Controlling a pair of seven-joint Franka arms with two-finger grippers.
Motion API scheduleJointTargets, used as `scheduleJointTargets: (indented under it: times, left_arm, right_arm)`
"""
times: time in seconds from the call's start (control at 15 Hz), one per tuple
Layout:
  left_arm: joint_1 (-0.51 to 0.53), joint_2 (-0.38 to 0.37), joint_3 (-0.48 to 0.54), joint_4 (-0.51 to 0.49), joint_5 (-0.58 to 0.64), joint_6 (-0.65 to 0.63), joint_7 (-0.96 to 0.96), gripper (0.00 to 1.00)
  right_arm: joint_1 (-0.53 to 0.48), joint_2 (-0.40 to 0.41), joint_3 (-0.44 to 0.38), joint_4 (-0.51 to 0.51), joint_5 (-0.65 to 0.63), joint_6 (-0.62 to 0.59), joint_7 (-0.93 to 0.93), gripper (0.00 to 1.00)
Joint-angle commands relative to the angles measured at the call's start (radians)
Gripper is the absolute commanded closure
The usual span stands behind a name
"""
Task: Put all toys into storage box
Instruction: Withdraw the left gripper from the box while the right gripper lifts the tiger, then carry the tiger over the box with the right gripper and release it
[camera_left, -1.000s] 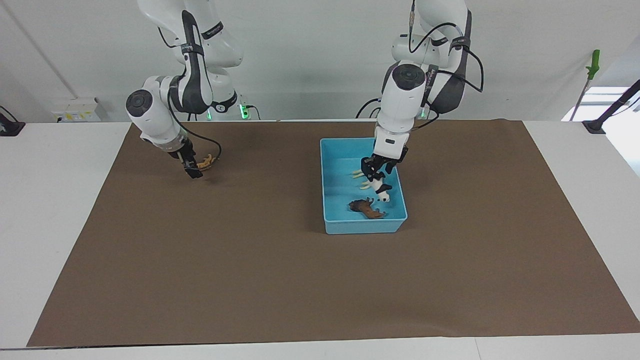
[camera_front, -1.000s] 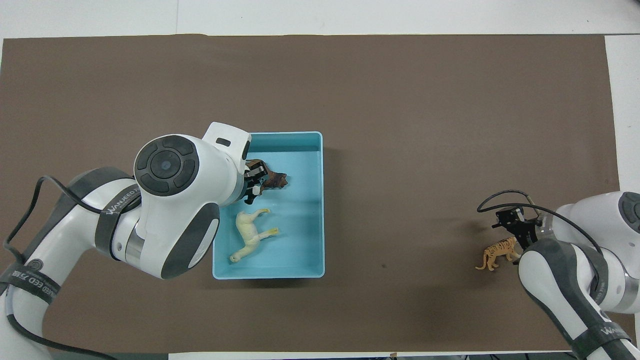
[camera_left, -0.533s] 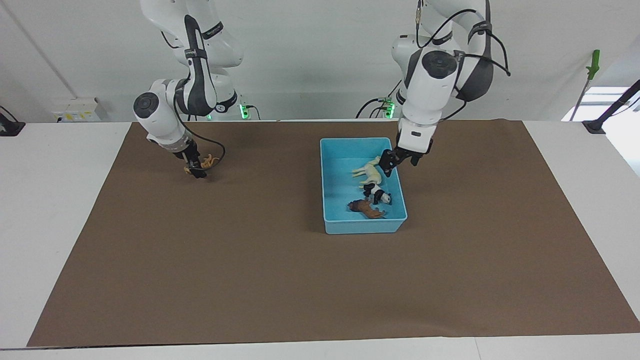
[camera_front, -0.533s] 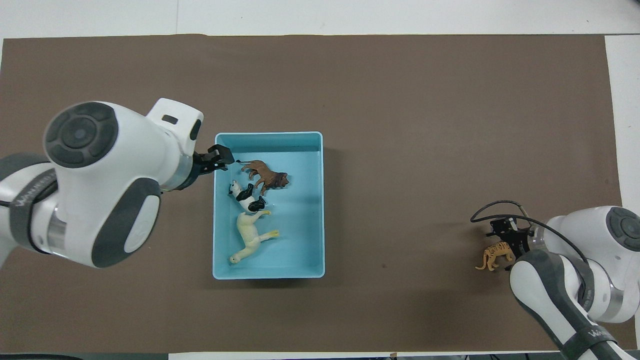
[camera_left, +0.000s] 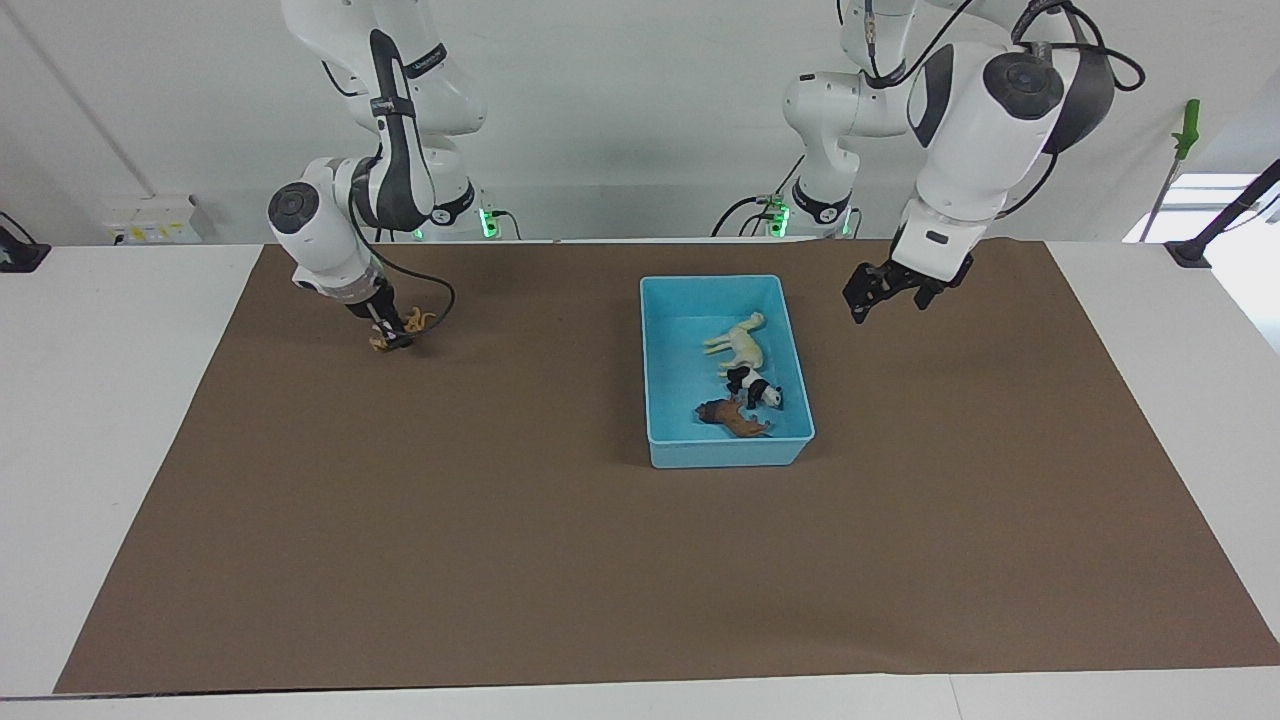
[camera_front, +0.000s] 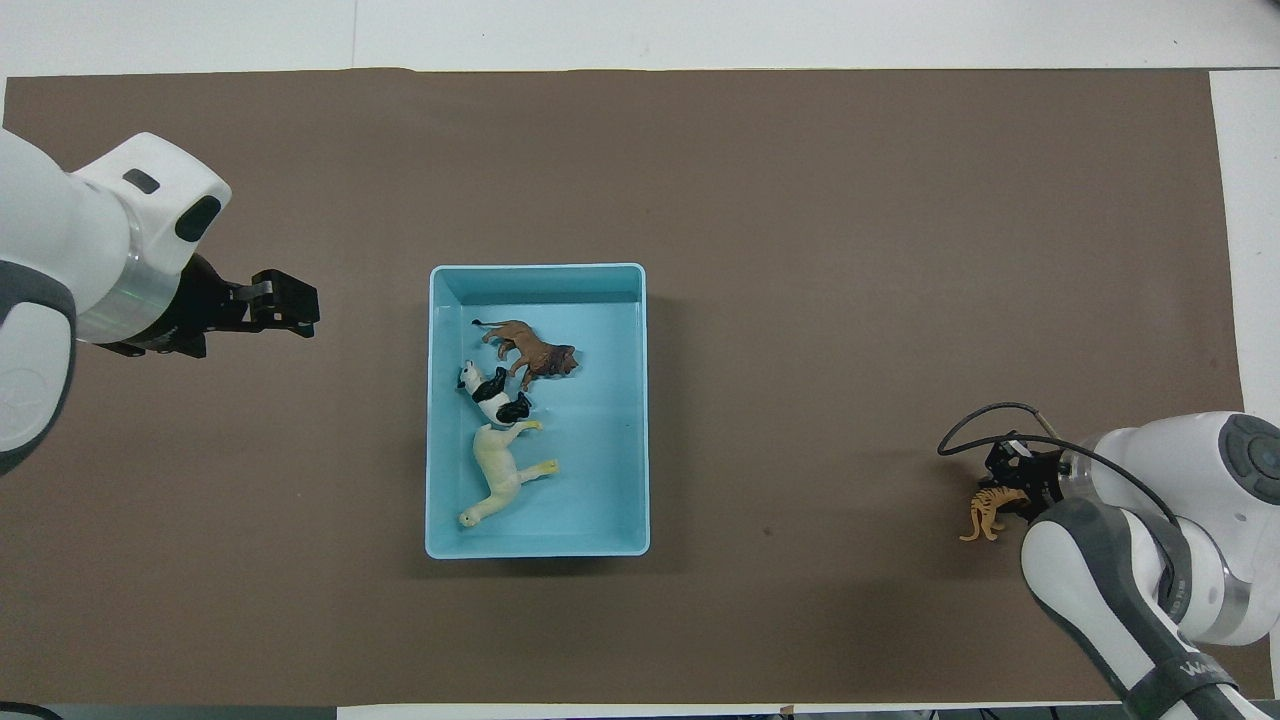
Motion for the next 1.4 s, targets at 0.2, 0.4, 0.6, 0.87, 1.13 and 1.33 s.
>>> scheduleJointTargets:
  times: [0.2,0.4,0.6,0.87,1.13,1.33]
  left_arm:
    - [0.137,0.039,-0.051,0.098,-0.039,-0.121,0.133,0.00]
    - [0.155,0.040,-0.061,0.100,-0.039,-0.126,0.171,0.00]
    - [0.192,0.046,-0.088,0.110,-0.040,-0.139,0.173,0.00]
    - [0.195,0.043,-0.093,0.141,-0.042,-0.182,0.176,0.00]
    - [0.192,0.042,-0.111,0.124,-0.042,-0.165,0.177,0.00]
    - [0.189,0.033,-0.108,0.100,-0.042,-0.156,0.177,0.00]
  right_arm:
    - [0.087,0.051,0.014,0.358,0.017,-0.241,-0.030,1.00]
    - [0.184,0.120,0.017,0.529,0.017,-0.263,-0.091,1.00]
    - [0.268,0.176,0.019,0.667,0.015,-0.272,-0.220,1.00]
    - [0.423,0.200,0.019,0.725,0.005,-0.269,-0.369,1.00]
    - [0.575,0.274,0.019,0.863,-0.005,-0.280,-0.407,1.00]
    - [0.611,0.374,0.019,0.998,0.008,-0.283,-0.400,1.00]
